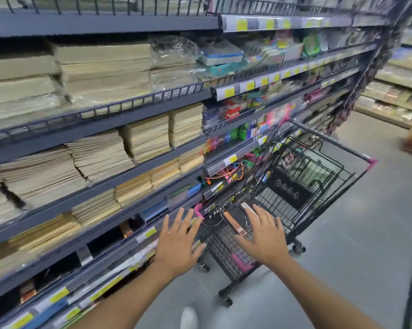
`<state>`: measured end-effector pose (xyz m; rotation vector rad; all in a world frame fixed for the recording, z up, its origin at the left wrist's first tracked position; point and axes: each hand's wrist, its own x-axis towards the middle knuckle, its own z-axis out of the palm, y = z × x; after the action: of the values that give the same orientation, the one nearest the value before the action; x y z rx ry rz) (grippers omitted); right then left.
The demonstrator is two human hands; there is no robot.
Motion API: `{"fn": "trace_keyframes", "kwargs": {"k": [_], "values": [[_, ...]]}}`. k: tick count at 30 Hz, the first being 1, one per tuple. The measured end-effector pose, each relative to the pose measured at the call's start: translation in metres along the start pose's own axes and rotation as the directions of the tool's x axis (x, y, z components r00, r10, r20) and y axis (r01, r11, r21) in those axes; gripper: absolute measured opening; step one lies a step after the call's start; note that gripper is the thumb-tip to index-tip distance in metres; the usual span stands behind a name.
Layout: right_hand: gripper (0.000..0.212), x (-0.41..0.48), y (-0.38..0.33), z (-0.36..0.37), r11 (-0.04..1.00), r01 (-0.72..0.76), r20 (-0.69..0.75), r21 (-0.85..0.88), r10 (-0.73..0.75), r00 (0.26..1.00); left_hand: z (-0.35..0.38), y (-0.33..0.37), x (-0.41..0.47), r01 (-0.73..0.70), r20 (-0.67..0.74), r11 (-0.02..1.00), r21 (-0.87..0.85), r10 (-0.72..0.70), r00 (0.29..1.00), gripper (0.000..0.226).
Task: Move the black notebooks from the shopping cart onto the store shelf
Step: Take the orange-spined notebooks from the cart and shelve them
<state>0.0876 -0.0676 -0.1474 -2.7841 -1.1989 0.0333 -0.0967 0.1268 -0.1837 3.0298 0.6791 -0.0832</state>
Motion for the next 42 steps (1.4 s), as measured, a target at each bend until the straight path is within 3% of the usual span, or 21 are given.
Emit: {"fn": "trace_keyframes", "kwargs": {"k": [4,12,21,26,31,38,42], "values": [[0.091,0.019,0.045,0.009,0.997,-0.077,0.070,0.002,0.077,0.995,0.017,0.027,0.055,-0.092,0.012,0.996,0.011,0.092,0.996,0.078],[0.090,0.091,0.108,0.020,0.987,-0.157,0.149,0.014,0.153,0.977,0.032,0.057,0.170,-0.118,0.120,0.991,-0.058,0.124,0.985,0.081],[0.088,0.168,0.161,0.046,0.982,-0.157,0.277,0.104,0.123,0.953,0.064,0.075,0.258,-0.029,0.210,0.994,-0.106,0.051,0.976,0.080],[0.092,0.223,0.210,0.082,0.998,0.009,0.376,0.065,-0.033,0.926,0.088,0.093,0.292,0.089,0.301,0.991,-0.097,-0.056,0.952,0.084],[0.102,0.284,0.253,0.115,0.983,0.165,0.486,0.081,-0.184,0.854,0.115,0.127,0.321,0.308,0.470,0.946,-0.099,-0.228,0.853,0.088],[0.089,0.342,0.287,0.186,0.965,0.236,0.596,0.113,-0.256,0.761,0.172,0.164,0.366,0.602,0.574,0.783,-0.159,-0.422,0.701,0.082],[0.092,0.357,0.299,0.237,0.968,0.178,0.633,0.177,-0.251,0.733,0.229,0.174,0.392,0.777,0.628,0.567,-0.274,-0.507,0.591,0.082]]}}
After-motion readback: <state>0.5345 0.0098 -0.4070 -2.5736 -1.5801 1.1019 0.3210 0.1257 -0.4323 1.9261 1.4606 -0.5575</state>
